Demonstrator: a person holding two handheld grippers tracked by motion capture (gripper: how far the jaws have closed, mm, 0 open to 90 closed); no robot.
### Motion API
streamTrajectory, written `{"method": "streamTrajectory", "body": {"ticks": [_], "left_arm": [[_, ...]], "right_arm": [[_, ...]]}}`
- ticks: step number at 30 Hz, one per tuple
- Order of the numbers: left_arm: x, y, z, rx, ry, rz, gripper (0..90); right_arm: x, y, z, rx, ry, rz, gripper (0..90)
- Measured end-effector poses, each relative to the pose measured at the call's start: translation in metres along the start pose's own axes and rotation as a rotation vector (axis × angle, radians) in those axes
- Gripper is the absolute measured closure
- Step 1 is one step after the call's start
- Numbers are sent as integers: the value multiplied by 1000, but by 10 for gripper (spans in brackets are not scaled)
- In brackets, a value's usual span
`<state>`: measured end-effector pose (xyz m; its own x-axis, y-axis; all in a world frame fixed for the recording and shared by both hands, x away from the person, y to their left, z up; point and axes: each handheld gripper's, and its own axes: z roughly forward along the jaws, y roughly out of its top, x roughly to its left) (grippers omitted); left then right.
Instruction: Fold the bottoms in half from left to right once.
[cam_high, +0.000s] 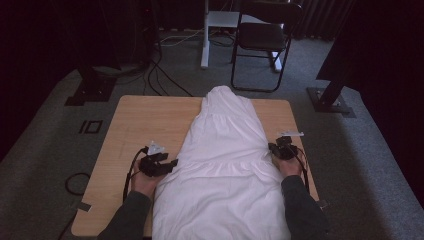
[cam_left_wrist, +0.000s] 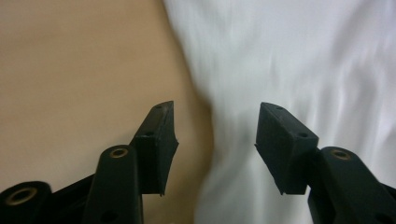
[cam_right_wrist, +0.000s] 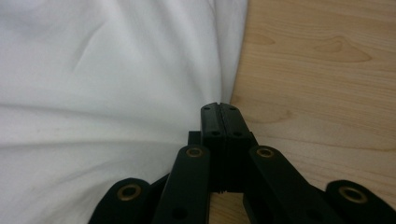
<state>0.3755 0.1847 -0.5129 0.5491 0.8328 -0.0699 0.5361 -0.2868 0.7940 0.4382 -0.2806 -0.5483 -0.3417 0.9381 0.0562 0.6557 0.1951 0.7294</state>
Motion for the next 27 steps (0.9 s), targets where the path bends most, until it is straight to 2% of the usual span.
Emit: {"method": "streamTrajectory", "body": {"ticks": [1,2,3,4,6,10,11,12,13,14,15,16,20,23,27], "left_arm": [[0,9,5,-8,4,7,461],[0,9,5,-8,4,7,461],[-1,26,20,2,6,6,461],[-1,32,30,18,6,8,461],[-2,41,53,70,26,18,462],[-1,38,91,170,49,15,468],[-1,35,96,196,42,16,510],[-1,33,95,179,53,12,605],[-1,33,93,190,69,-8,718],[-1,31,90,197,65,-15,816],[-2,29,87,197,65,4,862],[-2,26,84,198,66,17,868],[-7,7,62,187,48,26,875],[-12,-15,40,168,22,7,874],[-25,-47,6,145,-17,10,868]], "right_arm": [[0,0,1,6,-4,-5,894],[1,0,2,12,-7,-5,894],[1,-1,3,22,-9,-5,894],[2,-2,5,32,-10,-6,892],[4,-4,7,20,-15,-10,892],[7,-3,6,24,-30,-52,892],[8,-3,6,26,-31,-54,892],[8,-4,6,25,-31,-54,893],[8,-4,6,25,-31,-52,893],[9,-5,5,25,-30,-51,892],[10,-6,4,24,-31,-58,892],[12,-7,3,25,-35,-69,893],[26,-19,-10,42,-34,-143,893],[35,-36,-26,47,-4,-168,893],[47,-65,-54,51,60,-175,892]]}}
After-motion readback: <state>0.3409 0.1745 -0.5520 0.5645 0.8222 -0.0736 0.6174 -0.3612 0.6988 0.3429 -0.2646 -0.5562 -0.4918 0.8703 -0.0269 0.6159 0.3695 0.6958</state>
